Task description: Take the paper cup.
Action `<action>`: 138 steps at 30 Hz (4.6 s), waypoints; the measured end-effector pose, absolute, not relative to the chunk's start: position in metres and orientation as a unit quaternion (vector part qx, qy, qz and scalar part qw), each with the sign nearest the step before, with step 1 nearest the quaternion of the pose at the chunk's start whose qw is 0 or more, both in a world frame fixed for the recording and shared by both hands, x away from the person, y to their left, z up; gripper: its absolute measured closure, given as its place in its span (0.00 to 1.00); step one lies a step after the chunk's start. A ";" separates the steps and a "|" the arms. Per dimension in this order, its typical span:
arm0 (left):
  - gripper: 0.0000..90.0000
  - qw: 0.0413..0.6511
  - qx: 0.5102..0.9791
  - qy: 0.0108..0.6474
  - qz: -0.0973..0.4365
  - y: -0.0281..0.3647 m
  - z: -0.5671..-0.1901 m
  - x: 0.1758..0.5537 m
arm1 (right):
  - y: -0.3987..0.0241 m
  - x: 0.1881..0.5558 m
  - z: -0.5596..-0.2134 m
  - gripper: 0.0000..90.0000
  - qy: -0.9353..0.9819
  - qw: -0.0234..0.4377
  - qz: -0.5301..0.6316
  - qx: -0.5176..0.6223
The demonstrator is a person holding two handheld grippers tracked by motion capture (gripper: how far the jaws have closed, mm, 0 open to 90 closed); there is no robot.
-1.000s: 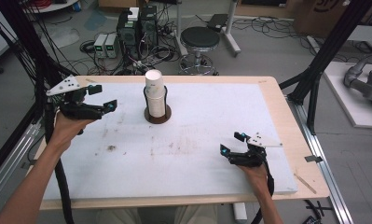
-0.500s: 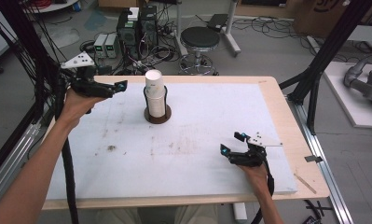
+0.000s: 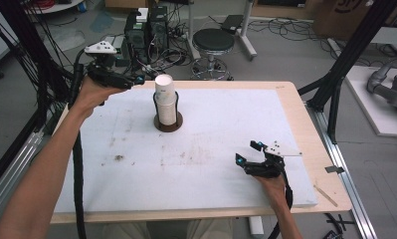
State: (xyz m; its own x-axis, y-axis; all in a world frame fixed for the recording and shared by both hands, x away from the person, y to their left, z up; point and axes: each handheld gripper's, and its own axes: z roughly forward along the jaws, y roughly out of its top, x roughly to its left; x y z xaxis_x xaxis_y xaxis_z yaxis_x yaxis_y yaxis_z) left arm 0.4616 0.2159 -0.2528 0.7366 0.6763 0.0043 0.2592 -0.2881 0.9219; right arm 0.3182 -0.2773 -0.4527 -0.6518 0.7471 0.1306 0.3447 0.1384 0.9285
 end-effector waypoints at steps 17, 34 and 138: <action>0.09 0.470 0.819 0.285 0.167 0.174 -0.259 0.499 | -0.276 0.317 -0.452 0.17 0.733 0.191 0.538 0.371; 0.10 0.389 0.854 0.315 0.144 0.149 -0.254 0.517 | -0.276 0.318 -0.452 0.17 0.733 0.187 0.536 0.375; 0.40 0.249 0.858 0.438 0.098 0.107 -0.241 0.526 | -0.274 0.320 -0.452 0.17 0.739 0.187 0.529 0.373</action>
